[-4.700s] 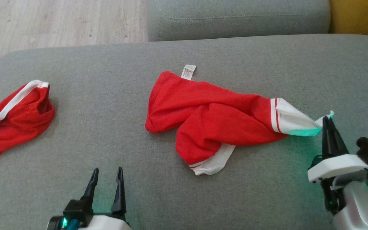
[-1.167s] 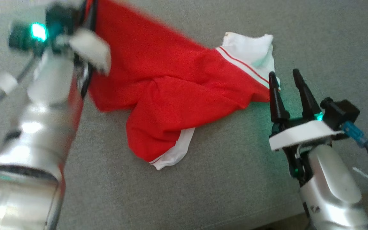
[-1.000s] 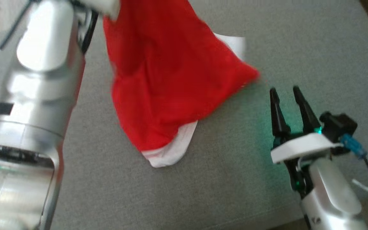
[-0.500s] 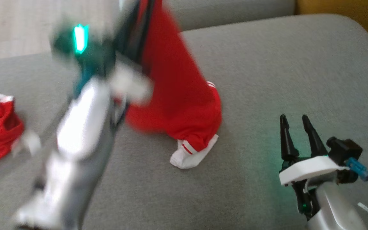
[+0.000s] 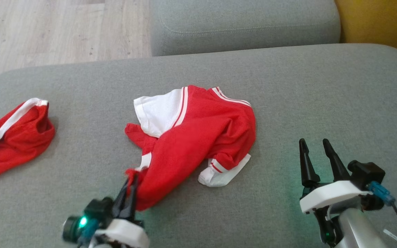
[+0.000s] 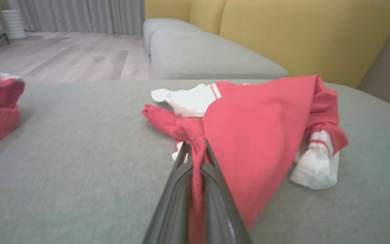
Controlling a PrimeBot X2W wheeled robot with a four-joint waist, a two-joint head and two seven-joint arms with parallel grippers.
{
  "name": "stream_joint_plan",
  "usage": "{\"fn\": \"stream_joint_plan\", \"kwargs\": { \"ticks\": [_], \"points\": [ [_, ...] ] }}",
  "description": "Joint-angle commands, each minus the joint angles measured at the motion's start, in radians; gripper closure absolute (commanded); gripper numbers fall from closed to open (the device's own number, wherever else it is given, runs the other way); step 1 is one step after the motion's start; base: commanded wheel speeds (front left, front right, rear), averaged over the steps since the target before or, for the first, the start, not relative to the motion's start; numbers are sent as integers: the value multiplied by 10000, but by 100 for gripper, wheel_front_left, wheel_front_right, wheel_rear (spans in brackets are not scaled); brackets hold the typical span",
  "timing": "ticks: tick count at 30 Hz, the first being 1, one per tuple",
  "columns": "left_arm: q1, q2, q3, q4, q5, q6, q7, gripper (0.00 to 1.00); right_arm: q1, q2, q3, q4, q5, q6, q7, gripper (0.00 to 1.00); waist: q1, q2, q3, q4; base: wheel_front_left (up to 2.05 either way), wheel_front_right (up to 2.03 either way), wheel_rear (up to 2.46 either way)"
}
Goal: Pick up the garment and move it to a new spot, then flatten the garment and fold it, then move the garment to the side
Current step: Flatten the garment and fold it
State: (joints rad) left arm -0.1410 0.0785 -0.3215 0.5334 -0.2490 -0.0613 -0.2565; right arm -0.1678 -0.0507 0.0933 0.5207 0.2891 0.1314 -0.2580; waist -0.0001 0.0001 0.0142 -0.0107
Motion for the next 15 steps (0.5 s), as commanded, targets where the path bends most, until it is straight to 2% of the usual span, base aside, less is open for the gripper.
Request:
{"fn": "stream_joint_plan", "kwargs": {
  "ticks": [1, 2, 3, 7, 15],
  "points": [
    [-171, 15, 678, -206, -49, 213, -52, 55, -206, 5, 279, -254, -67, -7, -38, 0, 1, -1, -40, 41, 0, 0, 0],
    [-65, -17, 846, -221, -42, 299, -52, 15, -203, 5, 317, -239, -79, -7, -38, 0, 1, -1, -52, 58, 0, 0, 0],
    [38, -44, 991, -226, -8, 385, -53, 0, -195, 5, 344, -218, -93, -7, -38, 0, 1, -1, -62, 82, 0, 0, 0],
    [327, -147, 1503, -309, 66, 602, -53, 0, -217, 5, 516, -160, -131, -7, -38, 0, 1, -1, -57, 202, 0, 0, 0],
    [457, -258, 1840, -791, 298, 580, -53, 0, -1151, 5, 1406, 125, -315, -7, -38, 0, 1, -1, 73, 757, 0, 0, 0]
  ]
}}
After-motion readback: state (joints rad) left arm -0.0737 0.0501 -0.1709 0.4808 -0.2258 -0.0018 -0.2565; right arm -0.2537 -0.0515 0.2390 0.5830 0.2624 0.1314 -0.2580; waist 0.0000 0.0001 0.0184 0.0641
